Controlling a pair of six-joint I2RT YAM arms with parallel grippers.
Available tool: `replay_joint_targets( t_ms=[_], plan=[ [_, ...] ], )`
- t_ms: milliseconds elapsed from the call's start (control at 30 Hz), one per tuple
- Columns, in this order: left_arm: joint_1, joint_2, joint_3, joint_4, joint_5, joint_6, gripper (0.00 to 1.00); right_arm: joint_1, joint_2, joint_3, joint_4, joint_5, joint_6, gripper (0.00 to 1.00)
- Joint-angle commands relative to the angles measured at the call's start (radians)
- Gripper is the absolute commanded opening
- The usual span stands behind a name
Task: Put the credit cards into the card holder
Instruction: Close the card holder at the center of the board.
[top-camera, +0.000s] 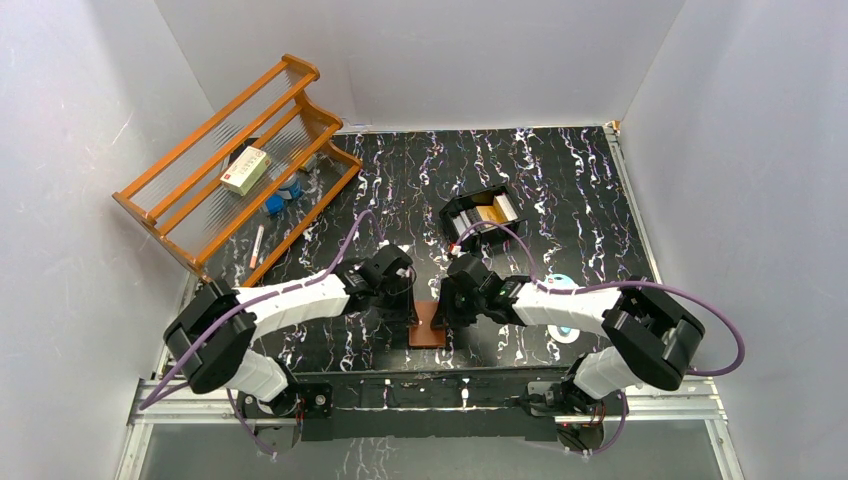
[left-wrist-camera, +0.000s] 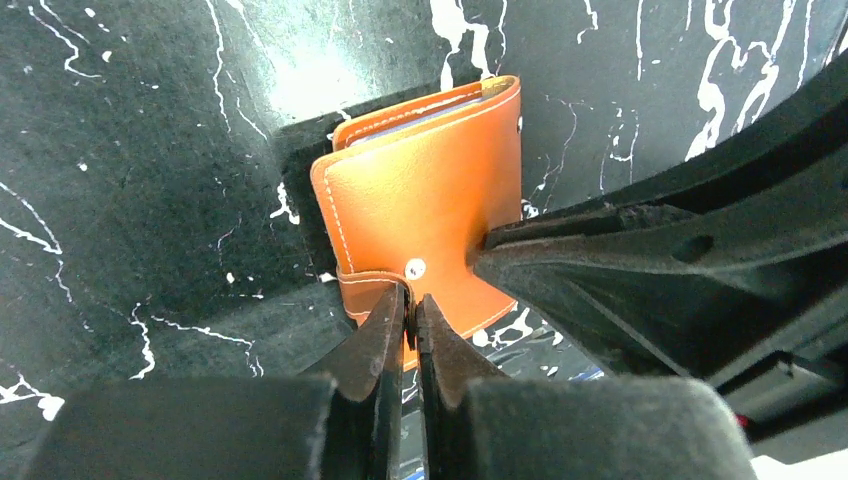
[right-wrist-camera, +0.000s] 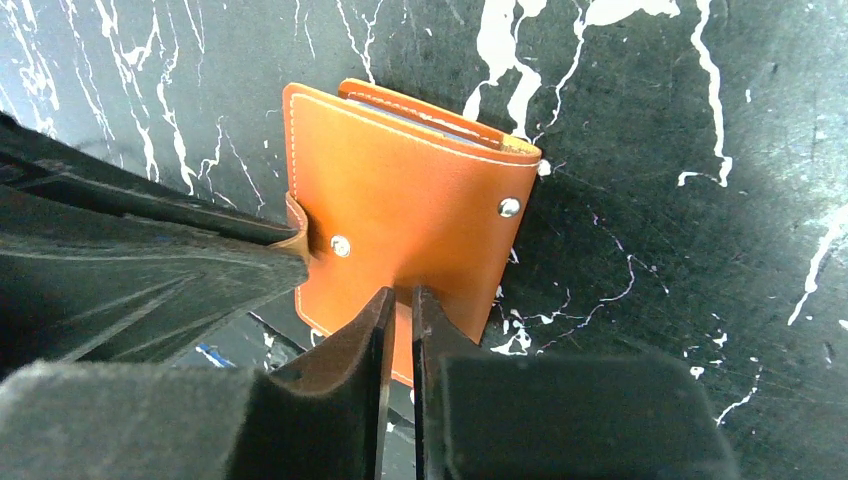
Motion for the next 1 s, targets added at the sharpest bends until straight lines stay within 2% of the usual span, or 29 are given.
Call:
replay_joint_targets(
  t_ms=[0, 67, 167, 367, 700, 800, 967],
  plan=[
    [-0.003, 0.03, 0.06, 0.052, 0.101, 0.002, 0.05, 0.01, 0.013, -0.008, 0.028, 0.027, -0.023, 0.21],
    [-0.003, 0.03, 0.058, 0.059, 0.109, -0.002, 0.07, 0.009, 0.028, -0.01, 0.032, 0.021, -0.023, 0.21],
    [-0.003, 0.024, 0.055, 0.056, 0.104, -0.006, 0.16, 0.01, 0.019, -0.024, 0.046, 0.016, -0.012, 0.22],
    [-0.001, 0.031, 0.052, 0.053, 0.079, -0.005, 0.25, 0.008, -0.04, -0.035, 0.048, 0.027, -0.004, 0.24],
    [-0.002, 0.034, 0.052, 0.039, 0.027, -0.001, 0.23, 0.009, -0.106, -0.068, 0.116, 0.002, 0.053, 0.29],
    [-0.001, 0.029, 0.055, 0.035, 0.018, 0.0, 0.15, 0.009, -0.116, -0.078, 0.144, -0.003, 0.07, 0.31],
    [-0.001, 0.021, 0.064, 0.009, -0.017, 0.002, 0.14, 0.009, -0.1, -0.085, 0.188, -0.021, 0.087, 0.34]
  ],
)
